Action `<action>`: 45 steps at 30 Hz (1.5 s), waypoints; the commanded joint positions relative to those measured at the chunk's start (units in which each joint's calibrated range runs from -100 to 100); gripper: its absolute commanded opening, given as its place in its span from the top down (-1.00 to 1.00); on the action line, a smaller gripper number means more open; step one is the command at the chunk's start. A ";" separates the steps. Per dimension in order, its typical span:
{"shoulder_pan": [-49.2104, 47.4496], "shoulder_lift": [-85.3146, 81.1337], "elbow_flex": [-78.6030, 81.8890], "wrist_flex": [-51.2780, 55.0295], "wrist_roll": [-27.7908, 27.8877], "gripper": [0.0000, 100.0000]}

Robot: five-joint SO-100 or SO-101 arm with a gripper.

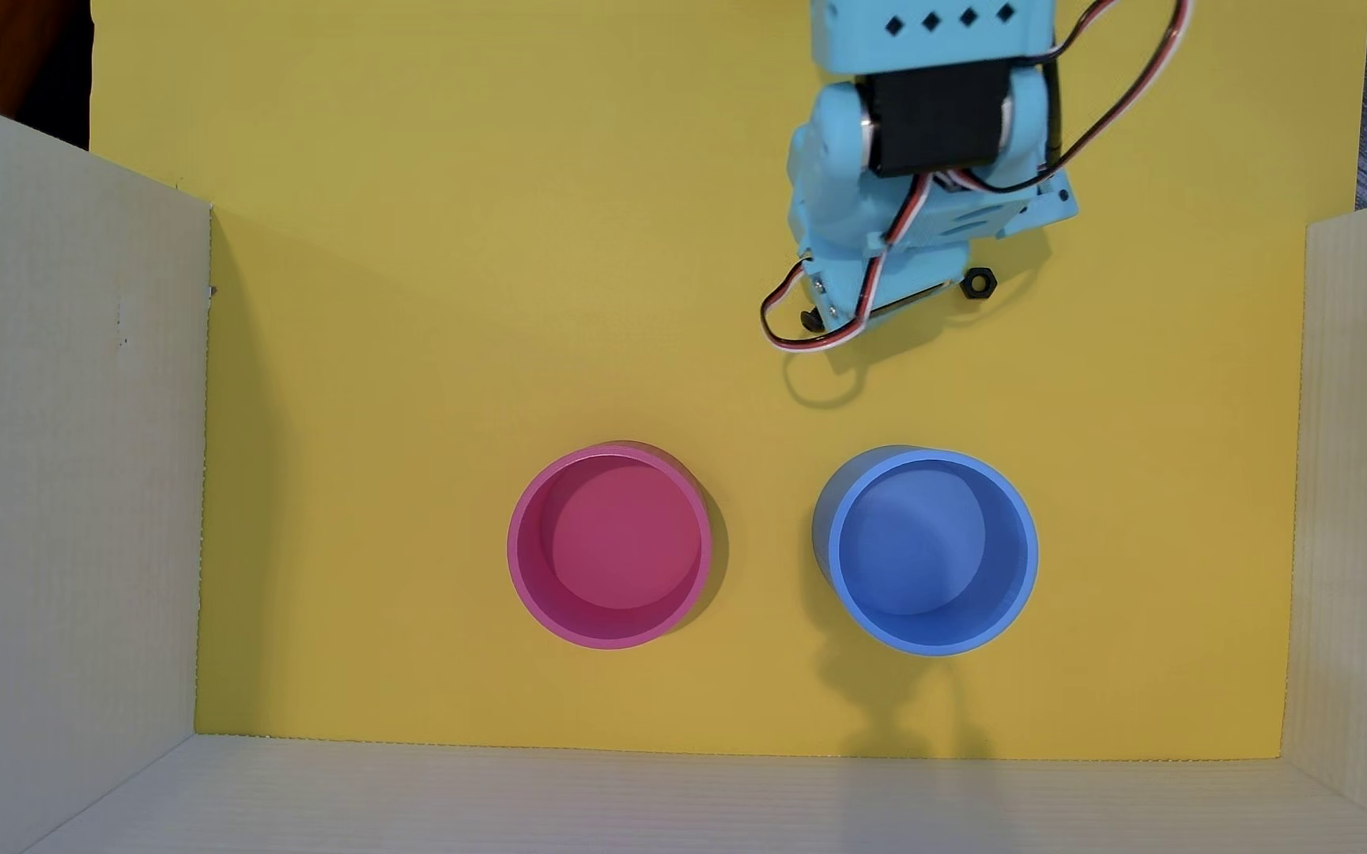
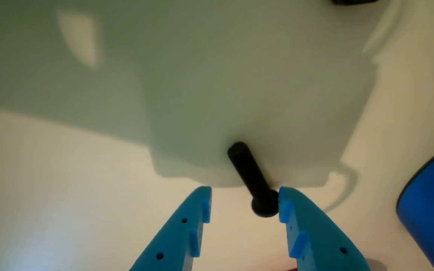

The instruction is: Pick up the bolt and place it in the pink box

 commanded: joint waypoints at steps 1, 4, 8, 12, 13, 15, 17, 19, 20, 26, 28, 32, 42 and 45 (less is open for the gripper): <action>0.02 -0.20 0.57 -0.25 0.30 0.74; 0.02 -0.20 2.02 -3.08 0.87 0.74; 0.17 -0.20 3.01 -4.63 0.87 0.73; 0.17 -0.20 2.83 -4.37 0.72 0.74; 0.17 -0.20 2.83 -4.28 0.72 0.74; 0.17 -0.20 3.10 -4.28 0.67 0.74; 0.17 -0.20 3.10 -4.28 0.77 0.74; 0.17 0.39 2.83 -4.20 0.82 0.74; 0.17 1.23 2.56 -4.20 0.82 0.74; 0.17 9.90 -5.67 1.04 0.67 0.74; 0.17 11.58 -6.85 1.29 0.77 0.74; 0.46 11.92 -7.48 1.29 0.35 0.97; 2.08 11.92 -7.48 1.21 -0.58 0.97; 2.15 11.08 -8.84 1.47 -0.58 0.97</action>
